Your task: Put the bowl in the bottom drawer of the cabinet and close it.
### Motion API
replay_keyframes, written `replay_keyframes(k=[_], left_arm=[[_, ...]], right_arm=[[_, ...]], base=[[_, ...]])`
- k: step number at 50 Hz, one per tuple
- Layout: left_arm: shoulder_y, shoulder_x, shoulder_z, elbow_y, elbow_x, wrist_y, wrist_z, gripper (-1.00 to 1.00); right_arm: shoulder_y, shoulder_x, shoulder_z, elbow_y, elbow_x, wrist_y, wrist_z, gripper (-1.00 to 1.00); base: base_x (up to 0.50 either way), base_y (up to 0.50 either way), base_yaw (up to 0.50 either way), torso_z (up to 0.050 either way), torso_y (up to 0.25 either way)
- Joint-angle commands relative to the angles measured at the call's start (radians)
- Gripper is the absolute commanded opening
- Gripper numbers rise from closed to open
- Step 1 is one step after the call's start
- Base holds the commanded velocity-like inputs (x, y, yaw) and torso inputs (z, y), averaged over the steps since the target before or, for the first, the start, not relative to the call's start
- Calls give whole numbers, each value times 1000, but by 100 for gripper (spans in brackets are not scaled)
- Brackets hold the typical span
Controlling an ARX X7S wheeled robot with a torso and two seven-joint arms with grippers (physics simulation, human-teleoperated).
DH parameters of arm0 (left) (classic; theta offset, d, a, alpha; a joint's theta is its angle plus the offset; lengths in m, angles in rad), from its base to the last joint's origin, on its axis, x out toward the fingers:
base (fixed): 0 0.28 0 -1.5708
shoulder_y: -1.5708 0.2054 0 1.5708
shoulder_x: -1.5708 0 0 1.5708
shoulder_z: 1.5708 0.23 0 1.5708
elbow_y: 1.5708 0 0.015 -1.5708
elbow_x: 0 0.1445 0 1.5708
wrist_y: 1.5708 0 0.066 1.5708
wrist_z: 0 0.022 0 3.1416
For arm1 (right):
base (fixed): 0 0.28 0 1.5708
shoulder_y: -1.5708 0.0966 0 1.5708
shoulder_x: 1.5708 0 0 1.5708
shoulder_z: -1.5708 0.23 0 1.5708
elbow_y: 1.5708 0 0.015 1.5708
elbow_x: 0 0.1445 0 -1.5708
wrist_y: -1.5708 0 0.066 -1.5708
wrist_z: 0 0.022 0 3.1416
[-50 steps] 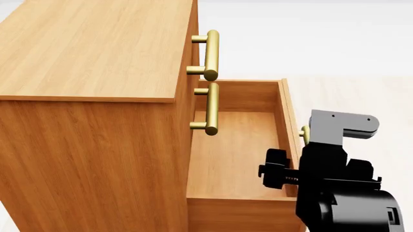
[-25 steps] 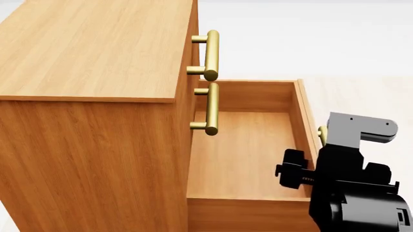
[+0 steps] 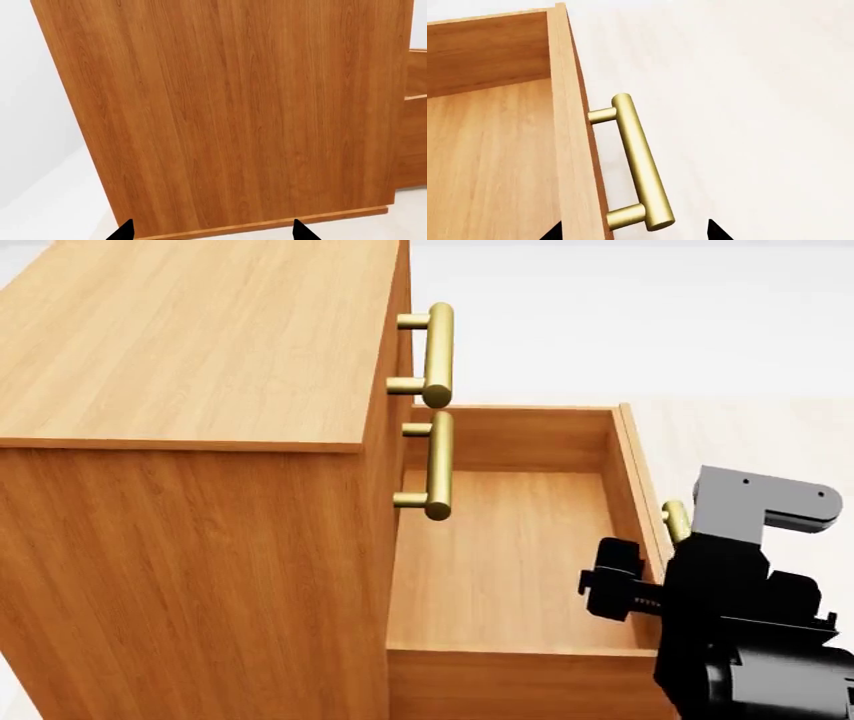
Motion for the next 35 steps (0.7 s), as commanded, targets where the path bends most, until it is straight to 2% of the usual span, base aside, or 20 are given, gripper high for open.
replay_keyframes(k=[1, 9, 21, 35], left_arm=[[0, -3, 4, -1, -3, 5, -4, 100], [-3, -4, 7, -5, -3, 6, -7, 100], [-3, -10, 9, -9, -7, 13, -9, 100], [-19, -4, 18, -76, -8, 65, -10, 100]], right_arm=[[-70, 42, 34, -271, 32, 71, -31, 100], [-99, 76, 82, -441, 70, 107, -9, 100], [-148, 122, 163, -585, 25, 49, 95, 100], [-150, 154, 258, -525, -25, -4, 179, 100]], base=[[0, 0, 0, 0, 0], [0, 0, 0, 0, 0], [0, 0, 0, 0, 0], [0, 0, 0, 0, 0]])
